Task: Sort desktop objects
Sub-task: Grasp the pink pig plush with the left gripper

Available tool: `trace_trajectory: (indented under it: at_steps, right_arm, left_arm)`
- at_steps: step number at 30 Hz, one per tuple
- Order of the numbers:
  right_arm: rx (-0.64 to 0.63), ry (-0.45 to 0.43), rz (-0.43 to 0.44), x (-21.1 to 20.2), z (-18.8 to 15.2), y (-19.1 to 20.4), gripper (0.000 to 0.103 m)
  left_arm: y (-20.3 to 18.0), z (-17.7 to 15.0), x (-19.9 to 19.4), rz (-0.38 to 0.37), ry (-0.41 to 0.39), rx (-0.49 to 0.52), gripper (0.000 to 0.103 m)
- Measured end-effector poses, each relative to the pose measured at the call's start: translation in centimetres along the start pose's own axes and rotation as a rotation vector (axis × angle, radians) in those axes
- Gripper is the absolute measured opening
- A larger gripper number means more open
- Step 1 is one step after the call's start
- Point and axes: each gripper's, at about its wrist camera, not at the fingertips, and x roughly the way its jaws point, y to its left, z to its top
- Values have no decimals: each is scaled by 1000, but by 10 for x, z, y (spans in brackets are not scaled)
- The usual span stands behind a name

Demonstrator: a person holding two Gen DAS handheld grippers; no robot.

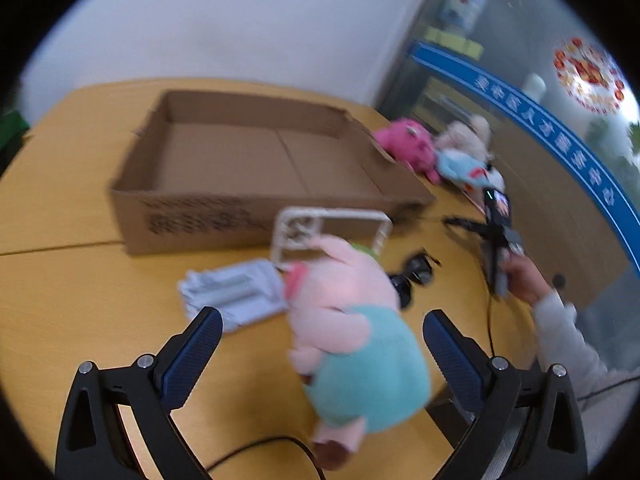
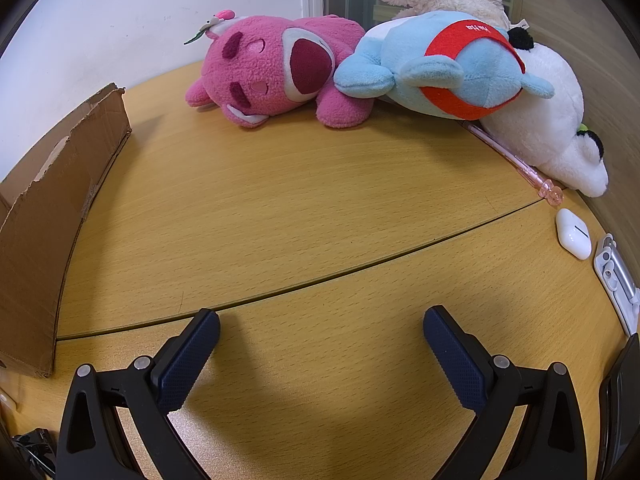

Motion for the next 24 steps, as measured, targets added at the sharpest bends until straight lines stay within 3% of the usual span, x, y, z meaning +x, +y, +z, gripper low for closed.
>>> trace_trajectory:
  at_steps: [6,8,12,15,18,21,22,24]
  right_arm:
    - [10,-1,-5,7,3,0,103]
    - [3,0,-1,5,3,1,103]
    - [-20,62,3,-3,-7,3,103]
    - [35,-9,-27,-44,-19,-1,102]
    - [-3,-64,114,-103,-27,20,102]
    - [-69,-157,371,-181,-40,64,103]
    - [-114,-176,507,-208,-49,87,103]
    - [-181,-163,625,-229,-65,119,103]
  left_arm:
    - [-5,-31,43,-93,152,-57,99]
    - [-5,-42,52,-106,182,-80,94]
    - [-1,-51,53,-150,186,-118,89]
    - [-6,-53,55,-128,179,-115,85]
    - [-6,-54,55,-123,176,-144,82]
    - [-8,-53,58,-115,169,-146,81]
    - [-9,-53,60,-113,167,-149,80]
    - [-11,-52,62,-111,162,-152,80]
